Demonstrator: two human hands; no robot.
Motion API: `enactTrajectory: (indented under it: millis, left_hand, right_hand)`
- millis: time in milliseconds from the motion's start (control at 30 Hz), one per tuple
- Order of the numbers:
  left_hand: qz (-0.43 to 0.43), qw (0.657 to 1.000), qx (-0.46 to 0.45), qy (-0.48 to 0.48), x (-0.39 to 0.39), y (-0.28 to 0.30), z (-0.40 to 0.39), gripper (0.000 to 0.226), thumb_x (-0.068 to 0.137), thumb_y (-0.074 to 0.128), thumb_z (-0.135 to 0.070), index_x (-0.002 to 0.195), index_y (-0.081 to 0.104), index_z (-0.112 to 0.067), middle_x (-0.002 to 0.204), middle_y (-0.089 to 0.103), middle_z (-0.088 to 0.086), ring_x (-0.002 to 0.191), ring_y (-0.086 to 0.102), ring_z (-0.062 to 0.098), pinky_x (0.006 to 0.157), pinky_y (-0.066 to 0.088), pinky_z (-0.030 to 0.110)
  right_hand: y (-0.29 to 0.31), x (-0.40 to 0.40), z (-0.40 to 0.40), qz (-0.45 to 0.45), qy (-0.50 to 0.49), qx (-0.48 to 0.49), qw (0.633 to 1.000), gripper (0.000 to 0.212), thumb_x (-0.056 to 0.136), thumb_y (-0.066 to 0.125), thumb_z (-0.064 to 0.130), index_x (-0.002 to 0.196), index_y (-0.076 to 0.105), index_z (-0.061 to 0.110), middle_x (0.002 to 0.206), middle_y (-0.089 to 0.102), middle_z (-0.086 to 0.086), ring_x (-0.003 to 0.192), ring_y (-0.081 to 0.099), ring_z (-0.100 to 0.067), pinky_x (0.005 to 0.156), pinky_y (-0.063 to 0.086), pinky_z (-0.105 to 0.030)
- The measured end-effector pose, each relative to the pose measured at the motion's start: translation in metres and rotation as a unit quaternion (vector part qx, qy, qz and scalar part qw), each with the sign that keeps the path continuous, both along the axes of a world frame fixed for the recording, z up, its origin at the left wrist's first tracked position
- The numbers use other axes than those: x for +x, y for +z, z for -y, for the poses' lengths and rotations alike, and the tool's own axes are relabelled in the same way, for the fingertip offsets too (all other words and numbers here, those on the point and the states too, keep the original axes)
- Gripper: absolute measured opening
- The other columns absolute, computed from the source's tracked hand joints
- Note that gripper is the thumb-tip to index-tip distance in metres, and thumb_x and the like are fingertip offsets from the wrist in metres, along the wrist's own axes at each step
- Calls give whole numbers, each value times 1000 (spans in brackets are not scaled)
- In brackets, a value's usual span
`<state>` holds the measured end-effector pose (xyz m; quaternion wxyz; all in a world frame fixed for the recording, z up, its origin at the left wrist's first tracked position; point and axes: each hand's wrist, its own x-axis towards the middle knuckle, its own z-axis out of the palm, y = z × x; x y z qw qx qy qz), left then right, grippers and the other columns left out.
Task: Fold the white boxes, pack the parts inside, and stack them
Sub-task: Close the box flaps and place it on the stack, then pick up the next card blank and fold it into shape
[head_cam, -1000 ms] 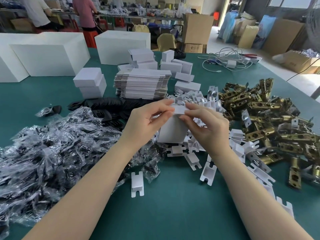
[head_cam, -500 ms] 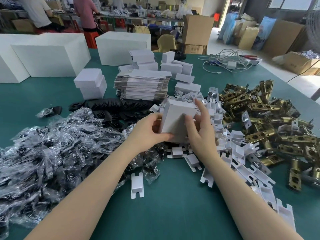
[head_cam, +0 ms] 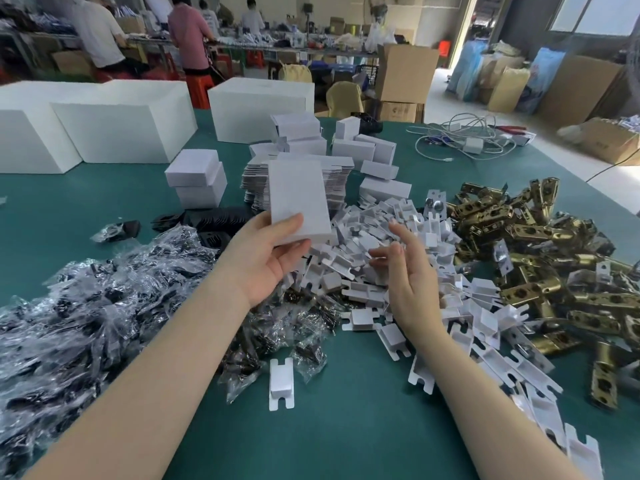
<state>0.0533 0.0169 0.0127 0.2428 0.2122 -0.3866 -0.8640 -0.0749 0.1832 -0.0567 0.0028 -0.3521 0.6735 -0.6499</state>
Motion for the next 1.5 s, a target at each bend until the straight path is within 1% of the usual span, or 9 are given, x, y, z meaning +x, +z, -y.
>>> enactTrajectory:
  millis: [267, 567, 733, 867, 1000, 1067, 1267, 1400, 1500]
  left_hand:
    - [29, 962, -111, 250, -17, 63, 125, 31, 91, 62, 4, 117, 53, -9, 108, 61, 6, 96, 61, 16, 66, 57, 18]
    - [220, 928, -173, 247, -21, 43, 217, 25, 96, 60, -11, 116, 45, -11, 128, 52, 8, 109, 56, 20, 46, 52, 17]
    - [218, 927, -197, 232, -22, 20, 228, 11, 93, 65, -6, 94, 55, -10, 130, 56, 10, 95, 61, 11, 54, 54, 14]
    - [142, 964, -56, 220, -21, 17, 233, 14, 99, 54, -1, 90, 51, -12, 143, 48, 11, 117, 55, 15, 59, 50, 8]
    - [102, 973, -38, 204, -22, 16, 235, 29, 104, 45, -6, 81, 42, -22, 96, 49, -7, 81, 58, -5, 65, 44, 1]
    - [161, 938, -135, 275, -22, 6, 241, 8, 100, 56, -14, 94, 50, -15, 100, 55, -4, 91, 59, 2, 68, 53, 9]
    - [304, 865, -281, 283, -20, -1, 251, 45, 93, 65, -33, 133, 58, -15, 132, 59, 3, 99, 58, 15, 92, 51, 29]
    - [363, 847, -353, 159, -12, 2, 249, 64, 95, 60, -45, 147, 38, -16, 147, 44, -2, 125, 43, 18, 104, 38, 37]
    - [415, 783, -426, 186, -9, 2, 237, 74, 94, 58, -48, 148, 29, -6, 148, 41, 11, 133, 40, 30, 103, 35, 38]
  right_hand:
    - [2, 1, 1, -2, -7, 4, 1000, 20, 104, 40, 27, 113, 52, 40, 92, 67, 4, 89, 67, 2, 72, 51, -9]
    - [-2, -4, 3, -3, -17, 18, 1000, 17, 103, 42, 29, 110, 56, 35, 92, 70, 6, 87, 68, 1, 71, 52, -11]
    - [-4, -6, 2, -10, -28, 31, 999, 19, 102, 42, 29, 113, 58, 28, 91, 71, 8, 87, 68, -1, 72, 52, -14]
    - [-4, -7, 3, -13, -34, 34, 999, 18, 103, 42, 29, 109, 58, 36, 90, 71, 8, 89, 69, -4, 75, 55, -21]
    - [-2, -5, 3, -16, -32, 25, 999, 18, 103, 43, 30, 106, 57, 41, 91, 70, 16, 87, 68, -3, 73, 52, -15]
    - [-2, -4, 4, -14, -33, 18, 999, 17, 101, 42, 34, 105, 57, 40, 90, 70, 18, 86, 68, -1, 73, 50, -11]
    - [-2, -4, 5, -19, -31, 15, 999, 17, 99, 42, 36, 105, 58, 40, 91, 70, 18, 86, 68, 0, 73, 50, -11]
    - [-3, -4, 4, -26, -35, 28, 999, 16, 101, 43, 34, 105, 57, 41, 92, 70, 20, 87, 67, 2, 72, 50, -10]
    - [-3, -4, 4, -34, -40, 50, 997, 18, 103, 48, 29, 105, 55, 45, 93, 69, 21, 89, 68, 0, 72, 56, -20]
